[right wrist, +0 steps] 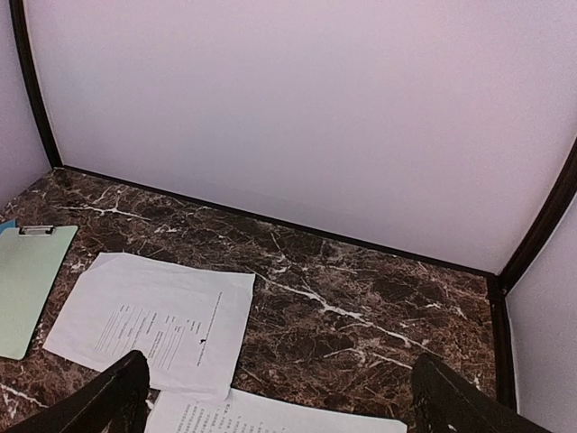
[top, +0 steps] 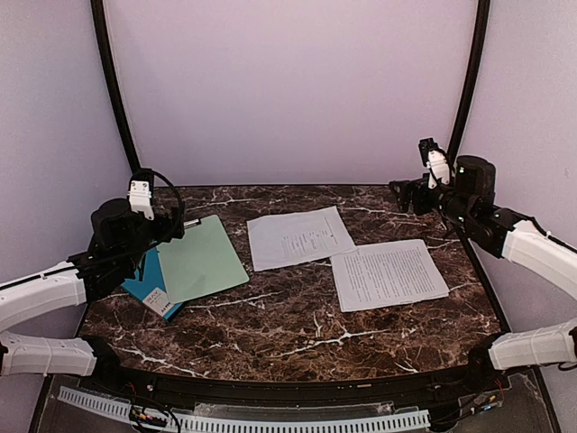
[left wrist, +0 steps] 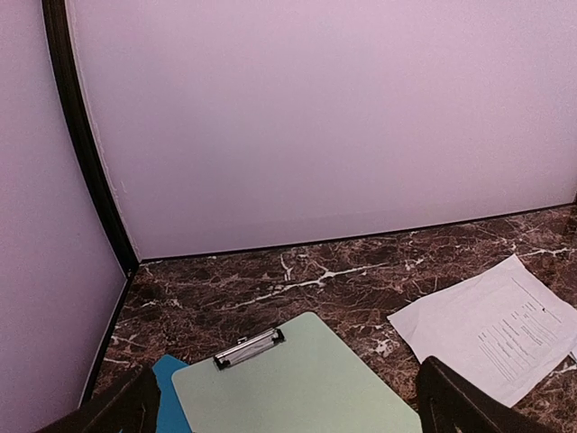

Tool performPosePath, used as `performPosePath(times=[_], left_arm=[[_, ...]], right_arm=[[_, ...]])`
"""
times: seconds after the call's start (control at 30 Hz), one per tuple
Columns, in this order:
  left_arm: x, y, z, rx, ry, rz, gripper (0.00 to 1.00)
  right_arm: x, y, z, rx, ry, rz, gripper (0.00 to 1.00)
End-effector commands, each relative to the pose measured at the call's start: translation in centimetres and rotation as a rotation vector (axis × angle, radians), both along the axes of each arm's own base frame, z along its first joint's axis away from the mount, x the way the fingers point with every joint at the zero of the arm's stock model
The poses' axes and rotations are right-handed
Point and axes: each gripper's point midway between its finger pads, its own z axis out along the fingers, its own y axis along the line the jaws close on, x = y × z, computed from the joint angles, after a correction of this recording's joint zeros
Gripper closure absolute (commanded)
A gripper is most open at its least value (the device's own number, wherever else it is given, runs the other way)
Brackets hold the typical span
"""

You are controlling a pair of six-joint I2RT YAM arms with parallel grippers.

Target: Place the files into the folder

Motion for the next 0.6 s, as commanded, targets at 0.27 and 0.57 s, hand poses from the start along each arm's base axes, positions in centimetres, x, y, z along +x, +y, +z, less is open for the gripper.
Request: performPosePath(times=[0.27,0.57], left_arm=[[-0.2,0.5,-0.1,0.027,0.013,0.037,0.00],[-0.1,1.6,-1.4,0.020,0.076,0.108,0.00]], right_arm=[[0.1,0.4,0.4,0.000,-0.016,0.003,0.01],[-0.1,-0.6,1.0,0.006,0.061,-0.059,0.01]])
